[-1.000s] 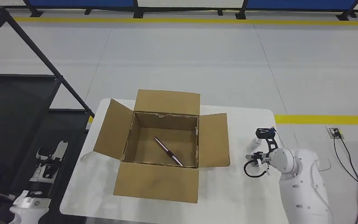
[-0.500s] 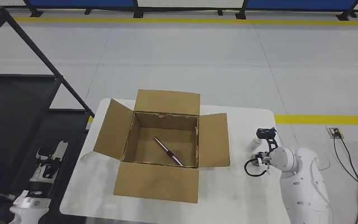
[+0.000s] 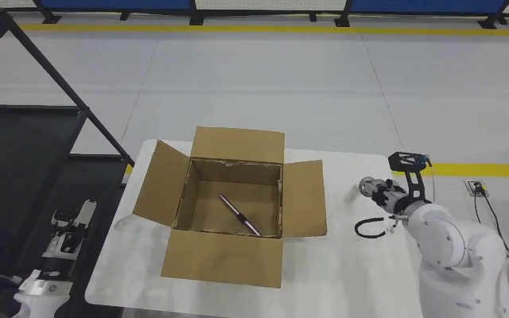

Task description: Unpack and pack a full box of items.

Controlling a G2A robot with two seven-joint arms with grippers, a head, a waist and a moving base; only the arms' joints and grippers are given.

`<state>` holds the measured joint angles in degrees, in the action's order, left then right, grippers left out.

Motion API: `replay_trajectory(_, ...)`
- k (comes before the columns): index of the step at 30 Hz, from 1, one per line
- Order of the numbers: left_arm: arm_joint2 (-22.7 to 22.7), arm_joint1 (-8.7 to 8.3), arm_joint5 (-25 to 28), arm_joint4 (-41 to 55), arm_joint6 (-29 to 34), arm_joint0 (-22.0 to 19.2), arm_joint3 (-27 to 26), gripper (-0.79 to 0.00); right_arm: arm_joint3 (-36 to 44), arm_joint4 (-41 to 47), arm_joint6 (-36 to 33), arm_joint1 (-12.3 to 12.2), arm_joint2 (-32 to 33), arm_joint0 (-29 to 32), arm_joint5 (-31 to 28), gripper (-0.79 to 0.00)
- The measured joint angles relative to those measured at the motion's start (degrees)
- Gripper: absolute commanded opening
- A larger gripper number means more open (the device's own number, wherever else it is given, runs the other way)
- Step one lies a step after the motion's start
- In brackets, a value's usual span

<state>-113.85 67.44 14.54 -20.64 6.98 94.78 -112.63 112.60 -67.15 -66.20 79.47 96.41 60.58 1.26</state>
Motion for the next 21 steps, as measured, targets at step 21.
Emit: replay_trajectory(21, 0.0, 0.0, 0.0, 0.0, 0.0, 0.0, 0.0, 0.0, -17.41, 0.74, 2.52, 4.32, -42.66, -18.94, -1.64, -0.785)
